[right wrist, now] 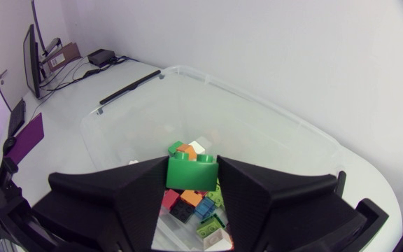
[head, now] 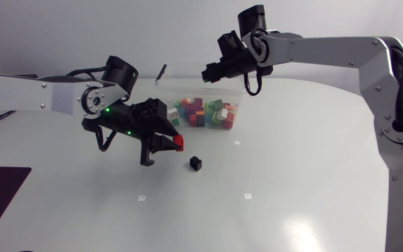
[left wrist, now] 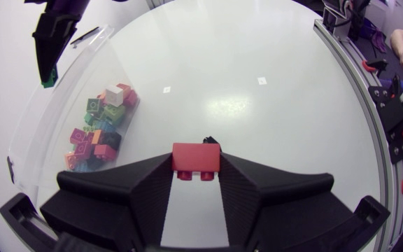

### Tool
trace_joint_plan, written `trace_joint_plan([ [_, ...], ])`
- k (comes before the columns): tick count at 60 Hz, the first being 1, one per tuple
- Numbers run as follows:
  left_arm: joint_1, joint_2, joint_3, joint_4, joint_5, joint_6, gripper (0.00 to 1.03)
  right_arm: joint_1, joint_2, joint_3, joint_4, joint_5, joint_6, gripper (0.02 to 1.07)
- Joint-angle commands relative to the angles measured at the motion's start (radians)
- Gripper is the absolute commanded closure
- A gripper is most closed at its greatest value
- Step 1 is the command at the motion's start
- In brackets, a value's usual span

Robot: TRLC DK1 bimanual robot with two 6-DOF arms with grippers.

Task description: Place the duplo bricks in the container

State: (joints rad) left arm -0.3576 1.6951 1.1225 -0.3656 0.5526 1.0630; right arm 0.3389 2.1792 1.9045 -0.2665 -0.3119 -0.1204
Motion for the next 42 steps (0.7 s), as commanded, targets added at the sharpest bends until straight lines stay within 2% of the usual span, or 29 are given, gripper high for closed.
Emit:
trace_joint_plan([
  [1, 0.014, -0.014, 0.060, -0.003, 0.026, -0.060, 0.79, 0.003, 0.031, 0.045, -0.020, 0.014, -0.018, 0.26],
  [2, 0.017, -0.012, 0.076, 0.004, 0.030, -0.075, 0.79, 0.002, 0.030, 0.045, -0.022, 0.016, -0.019, 0.20],
  [7, 0.025, -0.008, 0.114, 0.022, 0.035, -0.118, 0.79, 0.002, 0.011, 0.036, -0.022, 0.028, -0.022, 0.12],
  [19, 0.045, 0.054, 0.223, 0.183, 0.035, -0.298, 0.79, -0.012, -0.153, -0.122, 0.015, 0.025, -0.028, 0.11],
  [29, 0.057, 0.149, 0.344, 0.206, 0.035, -0.354, 0.79, -0.011, -0.317, -0.358, 0.085, 0.022, -0.058, 0.11],
  [42, 0.062, 0.276, 0.490, 0.252, 0.033, -0.426, 0.79, -0.003, -0.438, -0.570, 0.119, 0.011, -0.110, 0.11],
])
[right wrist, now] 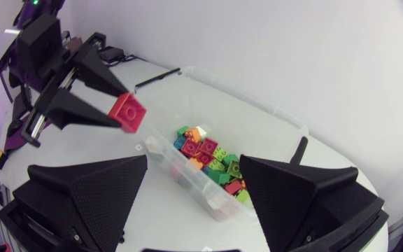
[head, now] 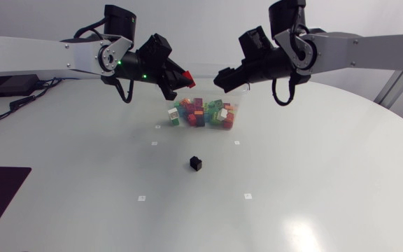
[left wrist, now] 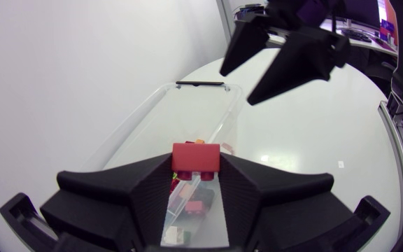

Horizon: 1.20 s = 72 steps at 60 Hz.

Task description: Place the duplo bricks in the container

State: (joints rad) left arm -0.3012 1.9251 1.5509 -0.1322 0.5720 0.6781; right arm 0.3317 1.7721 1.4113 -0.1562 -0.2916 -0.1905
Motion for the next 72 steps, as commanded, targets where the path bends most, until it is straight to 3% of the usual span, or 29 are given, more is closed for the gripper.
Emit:
trace_joint_plan([
  [1, 0.005, 0.052, 0.069, 0.020, 0.014, -0.046, 0.79, 0.009, -0.037, -0.089, 0.009, -0.015, -0.050, 0.11],
  [11, 0.011, 0.120, 0.161, 0.049, 0.002, -0.104, 0.78, 0.061, -0.068, -0.190, -0.002, -0.035, -0.113, 0.11],
  [24, 0.019, 0.190, 0.253, 0.065, -0.049, -0.161, 0.75, 0.148, -0.034, -0.218, -0.078, 0.016, -0.121, 0.12],
  [29, 0.024, 0.215, 0.282, 0.074, -0.075, -0.192, 0.53, 0.194, -0.008, -0.224, -0.105, 0.080, -0.119, 0.12],
  [33, 0.025, 0.219, 0.288, 0.095, -0.109, -0.219, 0.22, 0.228, 0.021, -0.207, -0.146, 0.121, -0.116, 0.12],
  [38, 0.027, 0.215, 0.284, 0.120, -0.155, -0.252, 0.05, 0.259, 0.055, -0.176, -0.195, 0.155, -0.096, 0.14],
  [46, 0.028, 0.169, 0.233, 0.138, -0.224, -0.296, 0.04, 0.291, 0.132, -0.100, -0.299, 0.192, -0.076, 0.14],
  [55, 0.045, 0.063, 0.066, 0.276, -0.301, -0.305, 0.04, 0.305, 0.207, -0.029, -0.347, 0.216, -0.052, 0.15],
  [67, 0.091, -0.038, -0.055, 0.313, -0.319, -0.324, 0.04, 0.323, 0.300, 0.067, -0.413, 0.238, -0.036, 0.15],
  [72, 0.108, -0.084, -0.112, 0.341, -0.331, -0.325, 0.04, 0.329, 0.323, 0.094, -0.442, 0.244, -0.033, 0.20],
])
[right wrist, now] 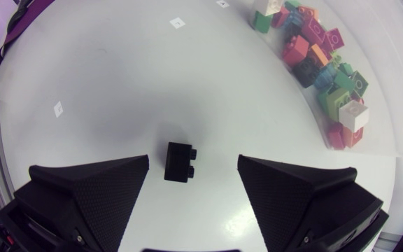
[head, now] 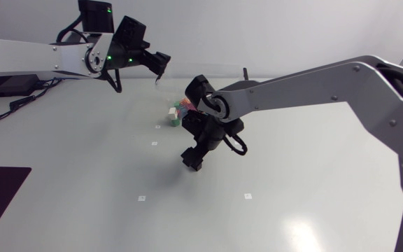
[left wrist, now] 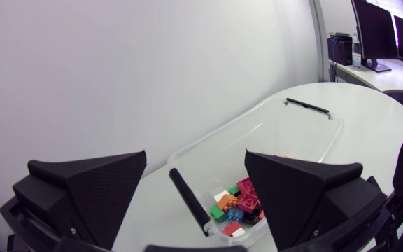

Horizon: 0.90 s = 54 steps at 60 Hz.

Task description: Place the duplo bricks in the container

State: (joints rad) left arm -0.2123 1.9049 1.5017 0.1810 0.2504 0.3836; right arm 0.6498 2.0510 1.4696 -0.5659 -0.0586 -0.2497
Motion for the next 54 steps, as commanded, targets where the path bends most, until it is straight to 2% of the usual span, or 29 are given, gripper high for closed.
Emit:
trace_joint_plan([
  [1, 0.022, -0.072, -0.072, 0.028, -0.010, -0.031, 0.04, 0.011, 0.049, 0.040, -0.037, 0.011, 0.027, 0.21],
  [6, 0.036, -0.104, -0.113, 0.044, -0.017, -0.041, 0.04, 0.013, 0.070, 0.060, -0.057, 0.014, 0.033, 0.21],
  [12, 0.047, -0.148, -0.175, 0.064, -0.033, -0.046, 0.04, 0.014, 0.095, 0.086, -0.081, 0.019, 0.038, 0.31],
  [15, 0.050, -0.173, -0.204, 0.081, -0.042, -0.048, 0.04, 0.013, 0.110, 0.101, -0.095, 0.020, 0.040, 0.32],
  [22, 0.053, -0.227, -0.267, 0.106, -0.063, -0.049, 0.04, 0.011, 0.132, 0.121, -0.106, 0.019, 0.041, 0.48],
  [28, 0.054, -0.274, -0.328, 0.129, -0.089, -0.048, 0.04, 0.013, 0.146, 0.130, -0.120, 0.020, 0.043, 0.57],
  [32, 0.054, -0.303, -0.367, 0.146, -0.114, -0.043, 0.04, 0.014, 0.150, 0.130, -0.121, 0.020, 0.043, 0.59],
  [38, 0.059, -0.342, -0.419, 0.166, -0.140, -0.041, 0.04, 0.022, 0.161, 0.130, -0.120, 0.022, 0.044, 0.74],
  [54, 0.065, -0.460, -0.575, 0.230, -0.195, -0.022, 0.04, 0.021, 0.066, 0.087, -0.115, 0.034, 0.047, 0.77],
])
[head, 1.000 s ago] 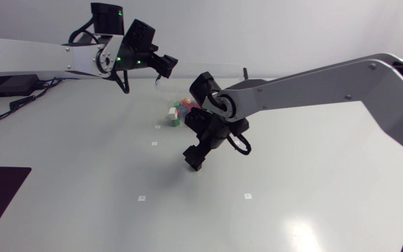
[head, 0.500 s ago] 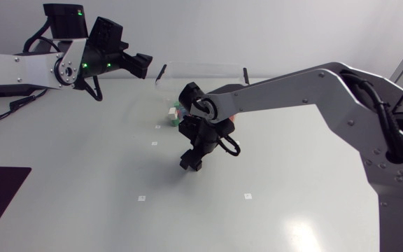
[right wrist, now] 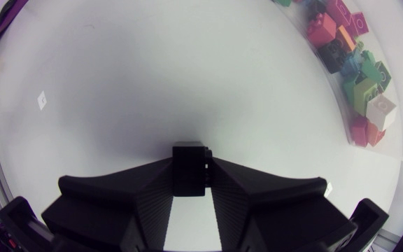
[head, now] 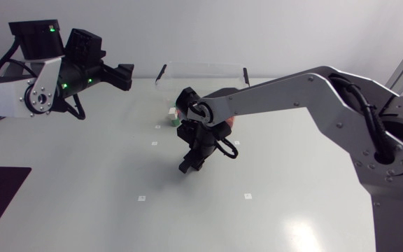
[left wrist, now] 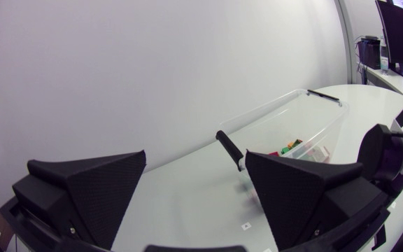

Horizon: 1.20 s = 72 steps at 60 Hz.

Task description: Place the duplo bricks in the container

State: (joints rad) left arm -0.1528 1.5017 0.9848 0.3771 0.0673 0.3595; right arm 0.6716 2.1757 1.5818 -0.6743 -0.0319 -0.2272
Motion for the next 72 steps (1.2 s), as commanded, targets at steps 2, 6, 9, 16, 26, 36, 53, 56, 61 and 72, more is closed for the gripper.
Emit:
trace_joint_plan([
  [2, 0.009, -0.069, -0.075, 0.042, -0.015, 0.009, 0.04, -0.007, -0.082, -0.029, -0.008, 0.007, 0.025, 0.77],
  [6, 0.019, -0.092, -0.107, 0.055, -0.023, 0.012, 0.04, -0.017, -0.129, -0.036, -0.010, 0.006, 0.026, 0.77],
  [9, 0.021, -0.104, -0.129, 0.060, -0.027, 0.016, 0.04, -0.027, -0.172, -0.037, -0.013, 0.004, 0.026, 0.77],
  [16, 0.029, -0.126, -0.198, 0.089, -0.040, 0.024, 0.04, -0.060, -0.258, -0.026, -0.007, 0.001, 0.040, 0.77],
  [26, 0.053, -0.163, -0.271, 0.137, -0.050, 0.029, 0.04, -0.104, -0.343, -0.002, 0.042, 0.003, 0.061, 0.76],
  [36, 0.081, -0.212, -0.322, 0.143, -0.057, 0.027, 0.04, -0.125, -0.386, 0.006, 0.134, 0.041, 0.069, 0.76],
  [53, 0.104, -0.319, -0.417, 0.151, -0.061, 0.022, 0.04, -0.188, -0.312, 0.109, 0.268, 0.055, 0.072, 0.77],
  [56, 0.104, -0.344, -0.440, 0.152, -0.073, 0.025, 0.04, -0.196, -0.289, 0.130, 0.280, 0.055, 0.078, 0.76],
  [61, 0.102, -0.383, -0.474, 0.155, -0.089, 0.030, 0.04, -0.205, -0.249, 0.161, 0.312, 0.056, 0.083, 0.76],
  [72, 0.079, -0.494, -0.587, 0.223, -0.136, 0.045, 0.04, -0.222, -0.140, 0.265, 0.329, 0.056, 0.097, 0.76],
])
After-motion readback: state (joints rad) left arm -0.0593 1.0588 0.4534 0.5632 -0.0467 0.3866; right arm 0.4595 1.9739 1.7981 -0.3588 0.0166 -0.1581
